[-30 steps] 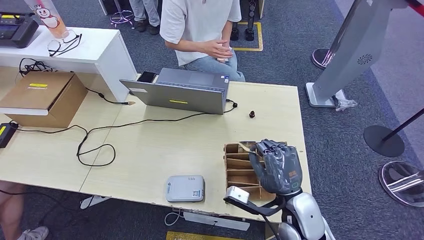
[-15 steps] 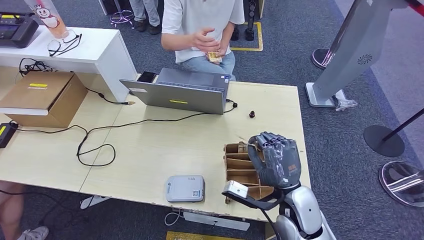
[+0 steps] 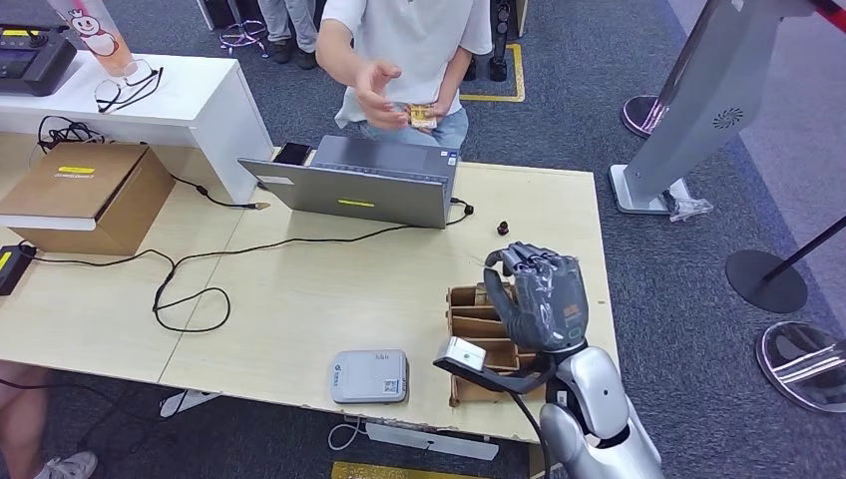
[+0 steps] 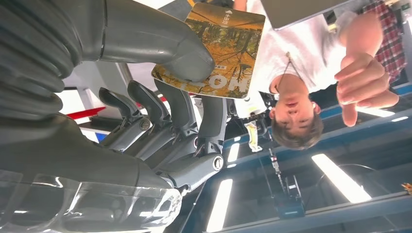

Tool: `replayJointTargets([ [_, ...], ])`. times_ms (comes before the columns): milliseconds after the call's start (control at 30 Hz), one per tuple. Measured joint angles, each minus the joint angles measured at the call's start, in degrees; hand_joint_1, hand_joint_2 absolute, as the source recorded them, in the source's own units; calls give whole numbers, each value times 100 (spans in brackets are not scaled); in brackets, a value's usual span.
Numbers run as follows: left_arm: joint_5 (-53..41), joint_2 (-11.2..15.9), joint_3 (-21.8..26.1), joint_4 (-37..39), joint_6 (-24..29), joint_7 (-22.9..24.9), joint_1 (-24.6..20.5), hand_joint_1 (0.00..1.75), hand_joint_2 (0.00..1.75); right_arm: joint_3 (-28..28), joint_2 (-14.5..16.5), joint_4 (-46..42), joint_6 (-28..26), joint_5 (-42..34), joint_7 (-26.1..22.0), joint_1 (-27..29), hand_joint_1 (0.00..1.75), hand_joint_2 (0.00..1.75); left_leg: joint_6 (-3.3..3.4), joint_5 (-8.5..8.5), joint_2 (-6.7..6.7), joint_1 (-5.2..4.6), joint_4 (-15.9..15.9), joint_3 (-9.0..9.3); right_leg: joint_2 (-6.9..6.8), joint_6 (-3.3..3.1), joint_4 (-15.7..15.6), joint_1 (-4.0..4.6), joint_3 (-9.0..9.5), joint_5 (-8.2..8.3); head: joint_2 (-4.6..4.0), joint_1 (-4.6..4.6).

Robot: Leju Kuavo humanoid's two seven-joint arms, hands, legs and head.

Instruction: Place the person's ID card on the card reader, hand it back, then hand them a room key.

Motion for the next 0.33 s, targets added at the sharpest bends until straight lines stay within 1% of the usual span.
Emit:
replayJointTargets([
  [333,19,44,-74,112,88,23,-49,0,0,241,166,340,23,-102,-9,-443,175,175,0,0,0,0,0,0,0,0,1,0,0,0,0,0],
])
